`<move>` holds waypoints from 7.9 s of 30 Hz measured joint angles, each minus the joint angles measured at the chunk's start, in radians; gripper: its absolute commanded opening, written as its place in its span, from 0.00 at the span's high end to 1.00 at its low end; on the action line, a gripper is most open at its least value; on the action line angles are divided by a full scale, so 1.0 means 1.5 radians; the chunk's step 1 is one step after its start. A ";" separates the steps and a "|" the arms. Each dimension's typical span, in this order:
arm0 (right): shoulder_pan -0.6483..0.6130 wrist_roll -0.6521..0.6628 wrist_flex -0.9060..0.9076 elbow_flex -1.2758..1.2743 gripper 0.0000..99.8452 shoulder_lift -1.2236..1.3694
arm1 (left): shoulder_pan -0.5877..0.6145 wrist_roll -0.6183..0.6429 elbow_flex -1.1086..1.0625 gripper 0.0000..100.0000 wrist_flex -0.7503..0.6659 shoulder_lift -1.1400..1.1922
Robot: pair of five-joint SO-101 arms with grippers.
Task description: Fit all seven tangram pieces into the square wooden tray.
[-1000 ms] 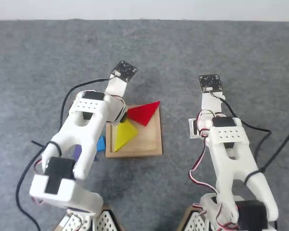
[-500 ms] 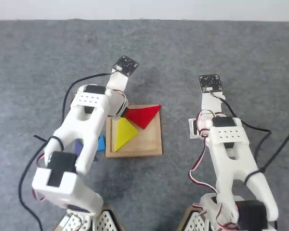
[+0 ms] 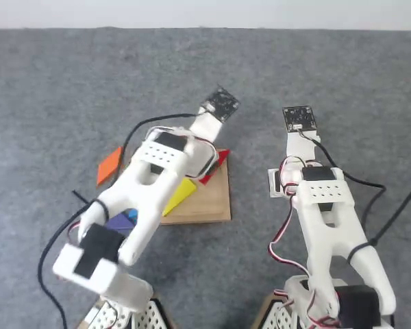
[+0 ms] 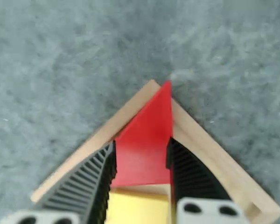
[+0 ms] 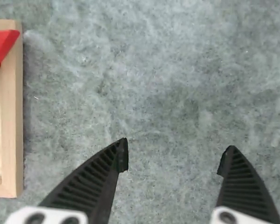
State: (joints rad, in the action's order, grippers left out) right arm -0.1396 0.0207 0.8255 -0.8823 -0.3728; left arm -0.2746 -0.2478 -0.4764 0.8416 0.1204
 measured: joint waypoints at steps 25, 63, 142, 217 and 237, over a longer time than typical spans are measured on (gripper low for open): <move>0.000 0.000 0.000 0.000 0.69 0.000 | 0.092 -0.039 0.030 0.84 0.016 0.063; 0.143 0.171 -0.010 -0.182 0.69 -0.174 | 0.509 -0.208 0.084 0.79 0.239 -0.049; 0.148 0.181 -0.031 -0.185 0.69 -0.174 | 0.455 -0.269 0.594 0.87 0.385 0.414; 0.138 0.181 -0.031 -0.197 0.69 -0.174 | 0.468 -0.215 0.642 0.89 0.438 0.372; 0.136 0.181 -0.031 -0.197 0.69 -0.174 | 0.490 -0.210 0.574 0.89 0.318 0.434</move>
State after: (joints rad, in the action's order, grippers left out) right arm 0.0644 0.2923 0.7795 -1.1784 -0.6337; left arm 0.4603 -0.5623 0.3844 1.3188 0.7710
